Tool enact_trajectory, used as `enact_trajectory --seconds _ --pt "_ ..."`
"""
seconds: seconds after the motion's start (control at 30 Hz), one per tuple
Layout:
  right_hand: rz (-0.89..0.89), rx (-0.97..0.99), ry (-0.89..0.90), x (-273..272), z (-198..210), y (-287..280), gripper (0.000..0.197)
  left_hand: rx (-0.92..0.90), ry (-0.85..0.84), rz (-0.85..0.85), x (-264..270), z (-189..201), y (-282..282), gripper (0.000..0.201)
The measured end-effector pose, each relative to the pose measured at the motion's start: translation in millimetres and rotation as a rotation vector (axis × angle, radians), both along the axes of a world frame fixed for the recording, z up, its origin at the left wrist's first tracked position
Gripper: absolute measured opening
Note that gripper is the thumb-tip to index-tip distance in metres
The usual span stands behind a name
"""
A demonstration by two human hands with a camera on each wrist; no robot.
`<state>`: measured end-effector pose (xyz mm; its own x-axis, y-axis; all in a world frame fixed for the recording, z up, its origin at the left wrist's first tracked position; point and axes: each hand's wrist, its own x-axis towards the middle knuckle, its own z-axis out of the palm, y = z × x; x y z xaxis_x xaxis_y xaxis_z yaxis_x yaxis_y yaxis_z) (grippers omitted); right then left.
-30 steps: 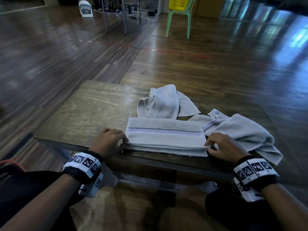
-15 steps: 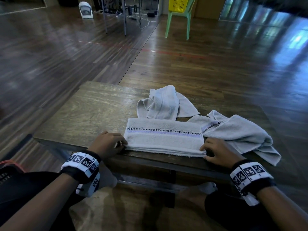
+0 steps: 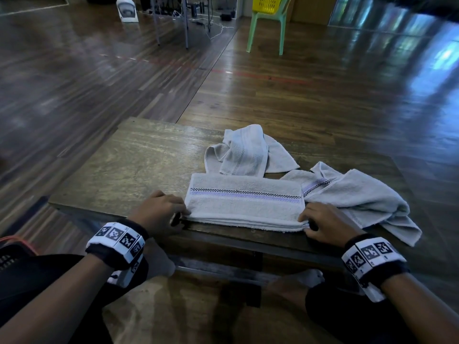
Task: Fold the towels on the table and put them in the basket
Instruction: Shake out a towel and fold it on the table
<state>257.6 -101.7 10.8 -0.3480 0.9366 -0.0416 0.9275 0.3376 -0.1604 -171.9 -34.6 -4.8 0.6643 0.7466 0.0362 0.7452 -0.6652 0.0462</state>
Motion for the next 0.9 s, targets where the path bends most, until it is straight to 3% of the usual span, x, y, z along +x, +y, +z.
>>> enact_trajectory --seconds 0.13,0.27,0.33,0.47,0.67,0.73,0.8,0.9 --pt "0.000 0.011 0.022 -1.9 2.6 -0.4 0.018 -0.002 0.067 -0.061 2.1 3.1 0.1 0.044" --pt "-0.053 -0.147 0.068 -0.1 8.0 -1.3 0.015 0.011 0.132 -0.126 5.1 7.9 -7.3 0.038" --pt "-0.080 -0.211 0.135 1.0 10.2 -1.9 0.014 -0.017 0.043 -0.102 3.4 8.5 -10.0 0.031" --pt "-0.158 -0.181 0.294 4.2 23.8 0.3 0.016 -0.205 -0.341 -0.001 -4.4 20.8 -5.6 0.015" --pt "-0.197 -0.084 0.631 8.3 65.7 3.6 0.008 -0.257 -0.789 0.124 4.2 67.5 -9.1 0.025" --pt "-0.181 -0.119 0.823 6.5 80.6 2.4 0.012 -0.377 -0.854 0.104 4.0 78.0 -10.6 0.030" --pt "-0.183 -0.175 0.895 8.7 87.0 3.3 0.034 -0.522 -0.854 0.082 3.0 83.8 -10.7 0.032" --pt "-0.206 -0.287 0.657 11.3 75.8 9.7 0.038 -0.576 -0.654 0.107 4.2 76.2 -4.4 0.026"
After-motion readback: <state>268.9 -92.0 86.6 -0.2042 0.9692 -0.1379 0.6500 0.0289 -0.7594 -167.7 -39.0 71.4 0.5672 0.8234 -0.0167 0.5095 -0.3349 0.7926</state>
